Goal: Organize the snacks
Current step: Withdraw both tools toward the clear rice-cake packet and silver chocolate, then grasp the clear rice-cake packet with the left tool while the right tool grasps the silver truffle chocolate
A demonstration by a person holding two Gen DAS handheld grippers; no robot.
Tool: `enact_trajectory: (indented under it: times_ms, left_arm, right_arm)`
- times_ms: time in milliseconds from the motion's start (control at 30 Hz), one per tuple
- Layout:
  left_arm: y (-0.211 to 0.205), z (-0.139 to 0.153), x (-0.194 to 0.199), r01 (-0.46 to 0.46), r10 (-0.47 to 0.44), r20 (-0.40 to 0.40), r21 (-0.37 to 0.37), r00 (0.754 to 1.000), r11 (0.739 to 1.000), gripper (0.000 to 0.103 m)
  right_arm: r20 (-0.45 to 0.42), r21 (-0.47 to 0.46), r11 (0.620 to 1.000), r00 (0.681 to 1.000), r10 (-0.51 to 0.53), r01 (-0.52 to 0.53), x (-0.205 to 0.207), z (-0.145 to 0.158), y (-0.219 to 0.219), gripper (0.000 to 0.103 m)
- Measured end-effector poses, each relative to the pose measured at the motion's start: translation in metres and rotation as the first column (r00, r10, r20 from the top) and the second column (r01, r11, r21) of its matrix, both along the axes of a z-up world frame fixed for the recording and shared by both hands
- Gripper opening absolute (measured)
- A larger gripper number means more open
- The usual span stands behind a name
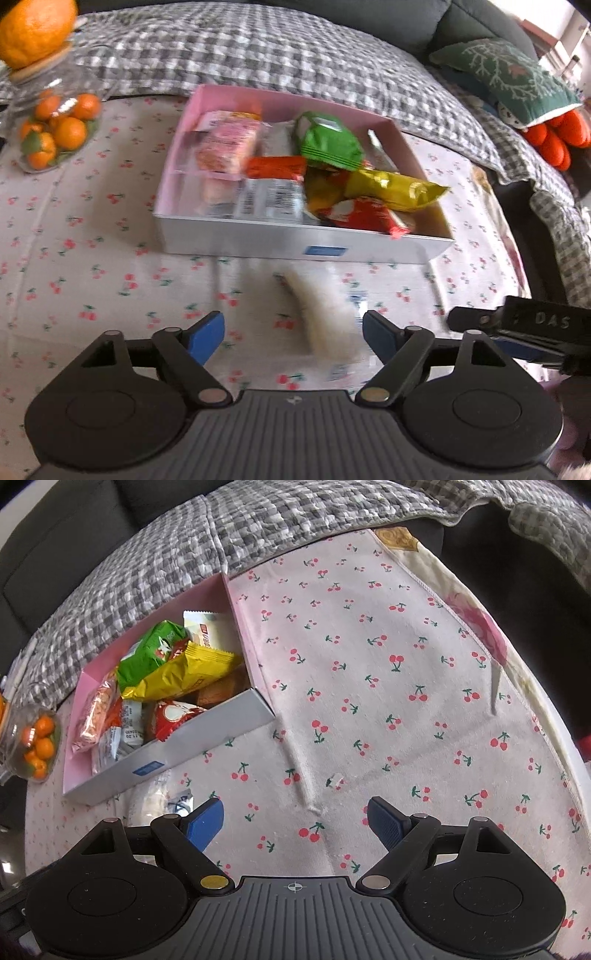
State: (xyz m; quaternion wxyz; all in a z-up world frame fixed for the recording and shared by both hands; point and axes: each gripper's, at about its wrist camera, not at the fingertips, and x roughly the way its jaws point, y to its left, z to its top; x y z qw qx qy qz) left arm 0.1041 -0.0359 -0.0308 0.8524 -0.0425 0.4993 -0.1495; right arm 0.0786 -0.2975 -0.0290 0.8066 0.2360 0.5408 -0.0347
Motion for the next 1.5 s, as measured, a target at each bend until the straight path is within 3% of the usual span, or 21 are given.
enact_trajectory:
  times_ms: [200, 300, 433, 1033, 1167, 1233, 1400, 1500]
  left_arm:
    - [-0.015, -0.01, 0.004, 0.021, -0.021, -0.004, -0.004, 1.0, 1.0, 0.058]
    - [-0.016, -0.011, 0.004, 0.051, -0.051, -0.002, -0.025, 0.999, 0.998, 0.033]
    - [-0.014, -0.008, 0.003, 0.064, -0.064, 0.004, -0.027, 0.998, 0.998, 0.027]
    - [0.045, -0.014, -0.014, 0.105, -0.105, -0.001, 0.033, 0.994, 0.994, 0.022]
    - [0.055, -0.019, -0.019, 0.137, -0.138, 0.017, 0.056, 0.99, 0.989, 0.024]
    - [0.054, -0.021, -0.021, 0.141, -0.143, 0.027, 0.065, 0.989, 0.988, 0.031]
    - [0.052, -0.023, -0.024, 0.145, -0.148, 0.035, 0.086, 0.988, 0.986, 0.045]
    - [0.047, -0.025, -0.024, 0.147, -0.154, 0.053, 0.116, 0.987, 0.982, 0.048]
  right_arm:
    - [-0.002, -0.007, 0.999, 0.999, 0.033, -0.033, 0.0, -0.004, 0.005, 0.087]
    - [0.006, 0.044, 0.997, 0.998, 0.068, -0.068, 0.002, -0.008, 0.009, 0.087]
    - [0.001, 0.066, 0.993, 0.996, 0.094, -0.094, 0.004, -0.011, 0.017, 0.087]
    - [0.078, 0.027, 0.975, 0.973, 0.217, -0.219, 0.016, -0.009, 0.073, 0.085]
    - [0.101, -0.027, 0.963, 0.957, 0.271, -0.269, 0.018, -0.009, 0.089, 0.07]
    - [0.109, -0.054, 0.953, 0.947, 0.303, -0.298, 0.017, -0.01, 0.095, 0.063]
    - [0.132, -0.147, 0.927, 0.922, 0.364, -0.345, 0.012, -0.011, 0.109, 0.056]
    - [0.138, -0.208, 0.908, 0.908, 0.395, -0.364, 0.009, -0.011, 0.115, 0.049]
